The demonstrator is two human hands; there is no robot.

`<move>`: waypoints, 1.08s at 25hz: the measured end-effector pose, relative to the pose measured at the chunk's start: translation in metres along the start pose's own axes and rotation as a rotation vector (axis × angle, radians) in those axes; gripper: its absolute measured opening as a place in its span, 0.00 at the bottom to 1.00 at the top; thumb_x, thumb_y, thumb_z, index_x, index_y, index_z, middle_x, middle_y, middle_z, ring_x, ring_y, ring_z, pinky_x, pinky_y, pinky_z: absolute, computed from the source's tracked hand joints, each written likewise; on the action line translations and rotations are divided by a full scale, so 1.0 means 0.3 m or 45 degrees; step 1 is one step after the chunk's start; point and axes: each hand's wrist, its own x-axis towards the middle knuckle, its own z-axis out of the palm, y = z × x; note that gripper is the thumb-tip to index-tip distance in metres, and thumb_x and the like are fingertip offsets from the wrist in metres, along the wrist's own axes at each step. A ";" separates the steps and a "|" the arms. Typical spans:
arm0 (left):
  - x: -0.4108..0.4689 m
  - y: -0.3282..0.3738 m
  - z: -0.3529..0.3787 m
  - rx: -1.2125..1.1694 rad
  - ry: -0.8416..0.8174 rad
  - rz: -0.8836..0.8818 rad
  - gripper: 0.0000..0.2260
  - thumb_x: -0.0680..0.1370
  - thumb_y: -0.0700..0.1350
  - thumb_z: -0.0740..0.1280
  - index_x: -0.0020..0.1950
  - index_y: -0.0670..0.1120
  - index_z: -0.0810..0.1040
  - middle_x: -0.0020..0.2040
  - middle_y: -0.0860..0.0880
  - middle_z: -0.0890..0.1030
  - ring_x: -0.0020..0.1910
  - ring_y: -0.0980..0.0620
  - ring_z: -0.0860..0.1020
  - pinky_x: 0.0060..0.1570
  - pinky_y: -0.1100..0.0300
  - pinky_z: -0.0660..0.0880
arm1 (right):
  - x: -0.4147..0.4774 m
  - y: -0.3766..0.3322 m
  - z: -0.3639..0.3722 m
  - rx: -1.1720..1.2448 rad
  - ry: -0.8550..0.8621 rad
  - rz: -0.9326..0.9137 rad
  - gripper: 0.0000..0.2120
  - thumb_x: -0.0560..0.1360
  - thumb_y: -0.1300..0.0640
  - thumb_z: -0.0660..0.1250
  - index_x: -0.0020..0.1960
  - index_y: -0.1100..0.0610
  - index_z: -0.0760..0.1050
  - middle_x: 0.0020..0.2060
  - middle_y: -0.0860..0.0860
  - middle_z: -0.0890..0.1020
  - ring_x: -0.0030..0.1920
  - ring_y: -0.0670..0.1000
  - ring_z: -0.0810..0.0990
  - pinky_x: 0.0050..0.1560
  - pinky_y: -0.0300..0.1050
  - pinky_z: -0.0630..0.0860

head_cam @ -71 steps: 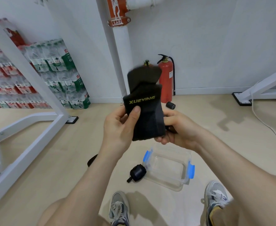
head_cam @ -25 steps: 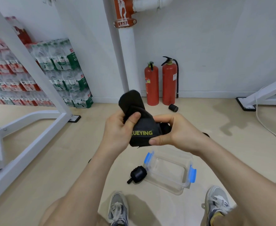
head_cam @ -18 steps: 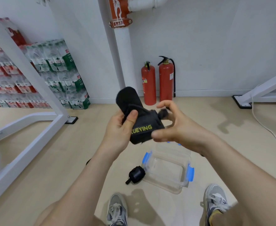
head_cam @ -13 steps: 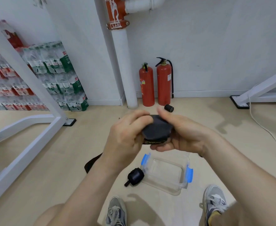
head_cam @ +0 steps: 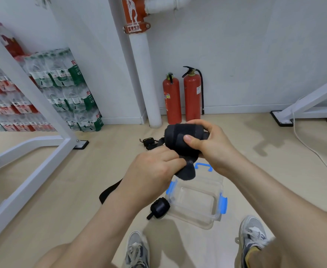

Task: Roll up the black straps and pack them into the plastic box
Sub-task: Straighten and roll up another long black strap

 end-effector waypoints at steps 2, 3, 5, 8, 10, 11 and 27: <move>0.001 0.020 -0.008 0.031 -0.009 0.048 0.13 0.69 0.32 0.59 0.38 0.44 0.81 0.33 0.50 0.76 0.33 0.48 0.72 0.25 0.54 0.70 | 0.001 0.017 0.007 -0.055 0.059 -0.113 0.14 0.72 0.63 0.73 0.57 0.53 0.78 0.48 0.54 0.83 0.51 0.55 0.82 0.52 0.55 0.82; 0.000 0.028 -0.015 0.024 -0.007 0.063 0.13 0.69 0.32 0.58 0.37 0.44 0.81 0.32 0.50 0.75 0.32 0.47 0.72 0.25 0.54 0.70 | -0.003 0.020 0.008 -0.054 0.052 -0.143 0.14 0.71 0.62 0.72 0.56 0.52 0.79 0.47 0.53 0.83 0.50 0.54 0.82 0.52 0.54 0.82; -0.005 0.029 -0.031 -0.019 0.027 0.022 0.14 0.70 0.34 0.58 0.39 0.44 0.82 0.33 0.50 0.77 0.32 0.46 0.75 0.25 0.55 0.72 | -0.020 0.019 0.012 -0.136 0.000 -0.213 0.15 0.70 0.62 0.72 0.55 0.51 0.79 0.47 0.50 0.82 0.49 0.49 0.81 0.51 0.46 0.80; -0.004 -0.008 -0.055 -0.081 0.127 -0.175 0.11 0.72 0.37 0.64 0.45 0.46 0.84 0.38 0.50 0.81 0.36 0.44 0.79 0.30 0.51 0.76 | -0.051 0.008 0.038 -0.278 -0.161 -0.279 0.18 0.73 0.69 0.70 0.56 0.51 0.78 0.51 0.51 0.82 0.47 0.41 0.80 0.44 0.33 0.76; 0.004 -0.034 -0.057 -0.097 0.187 -0.298 0.11 0.72 0.37 0.63 0.46 0.46 0.85 0.43 0.50 0.83 0.40 0.45 0.80 0.35 0.50 0.77 | -0.061 -0.001 0.061 -0.297 -0.213 -0.317 0.19 0.73 0.71 0.69 0.57 0.52 0.79 0.51 0.51 0.82 0.46 0.39 0.80 0.42 0.32 0.76; 0.007 -0.043 -0.050 -0.129 0.216 -0.374 0.11 0.72 0.37 0.64 0.46 0.45 0.85 0.47 0.50 0.83 0.43 0.46 0.81 0.39 0.51 0.78 | -0.064 -0.006 0.069 -0.308 -0.224 -0.348 0.19 0.72 0.70 0.67 0.58 0.52 0.79 0.52 0.50 0.83 0.48 0.39 0.80 0.43 0.32 0.76; 0.065 -0.036 -0.017 -1.214 0.481 -1.549 0.07 0.70 0.37 0.77 0.36 0.49 0.85 0.35 0.43 0.85 0.34 0.42 0.82 0.37 0.32 0.77 | -0.066 -0.032 0.067 -0.167 -0.354 -0.267 0.24 0.64 0.64 0.66 0.60 0.53 0.79 0.54 0.55 0.83 0.55 0.52 0.82 0.56 0.46 0.81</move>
